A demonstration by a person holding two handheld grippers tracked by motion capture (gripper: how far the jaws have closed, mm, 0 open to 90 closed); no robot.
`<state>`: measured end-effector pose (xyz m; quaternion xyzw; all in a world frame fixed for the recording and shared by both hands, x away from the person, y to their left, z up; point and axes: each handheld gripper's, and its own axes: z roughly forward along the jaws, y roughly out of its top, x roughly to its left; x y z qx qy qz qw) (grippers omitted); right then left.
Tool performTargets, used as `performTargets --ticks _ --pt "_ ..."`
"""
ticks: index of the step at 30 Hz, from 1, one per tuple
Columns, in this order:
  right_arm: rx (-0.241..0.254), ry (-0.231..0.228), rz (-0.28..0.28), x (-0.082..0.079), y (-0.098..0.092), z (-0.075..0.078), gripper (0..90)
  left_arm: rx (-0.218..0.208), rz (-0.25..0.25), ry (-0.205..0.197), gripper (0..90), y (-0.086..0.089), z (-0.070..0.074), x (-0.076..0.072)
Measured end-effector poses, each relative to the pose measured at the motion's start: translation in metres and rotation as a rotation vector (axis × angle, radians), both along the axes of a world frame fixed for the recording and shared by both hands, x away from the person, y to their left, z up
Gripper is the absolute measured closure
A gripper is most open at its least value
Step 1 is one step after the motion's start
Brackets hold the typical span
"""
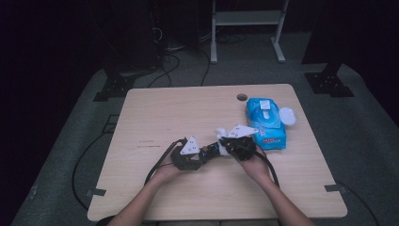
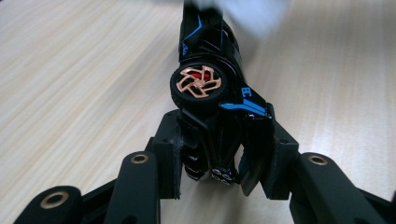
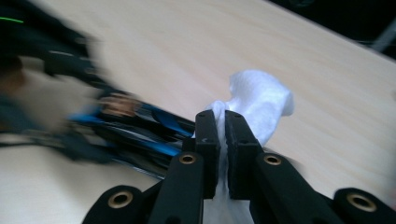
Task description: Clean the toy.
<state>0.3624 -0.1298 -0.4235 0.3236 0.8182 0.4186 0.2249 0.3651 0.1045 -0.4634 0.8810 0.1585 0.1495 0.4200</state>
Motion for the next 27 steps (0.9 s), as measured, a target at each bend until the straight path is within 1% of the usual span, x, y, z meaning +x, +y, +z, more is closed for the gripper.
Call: performTargets --ticks 1,2,4,5,7,9,12,16,20,24,27 --pt "0.014 0.01 -0.032 0.006 -0.007 0.001 84.7 0.004 0.003 -0.002 57.6 0.002 0.0 0.001" --pt "0.039 0.036 -0.054 0.012 -0.015 0.0 84.6 -0.003 0.009 0.004 57.6 0.004 0.0 0.002" --pt "0.113 0.099 -0.039 0.02 -0.025 -0.003 84.7 -0.008 0.01 0.008 57.3 0.005 0.0 0.004" --pt "0.124 0.103 -0.04 0.02 -0.025 -0.004 84.7 -0.007 0.01 0.009 57.2 0.005 0.001 0.004" --pt "0.105 0.081 -0.038 0.017 -0.023 -0.005 84.7 -0.004 0.013 0.012 57.0 0.005 0.0 0.005" --pt "0.104 0.078 -0.032 0.015 -0.022 -0.005 84.7 -0.009 0.025 0.013 56.0 0.006 0.001 0.005" --pt "0.079 0.06 -0.027 0.009 -0.022 -0.005 84.7 -0.038 0.039 0.024 54.8 0.007 0.002 0.006" --pt "0.087 0.041 -0.027 0.001 -0.024 -0.008 84.7 -0.037 0.043 0.029 51.8 0.007 0.001 0.005" --pt "0.076 0.017 -0.026 -0.006 -0.025 -0.011 84.7 -0.029 0.042 0.033 48.8 0.006 0.002 0.002" --pt "0.061 -0.01 -0.022 -0.012 -0.026 -0.014 84.7 -0.056 0.053 0.047 45.3 0.005 0.002 -0.001" --pt "0.057 -0.021 -0.023 -0.018 -0.027 -0.016 84.7 -0.062 0.056 0.058 42.6 0.004 0.003 -0.002"
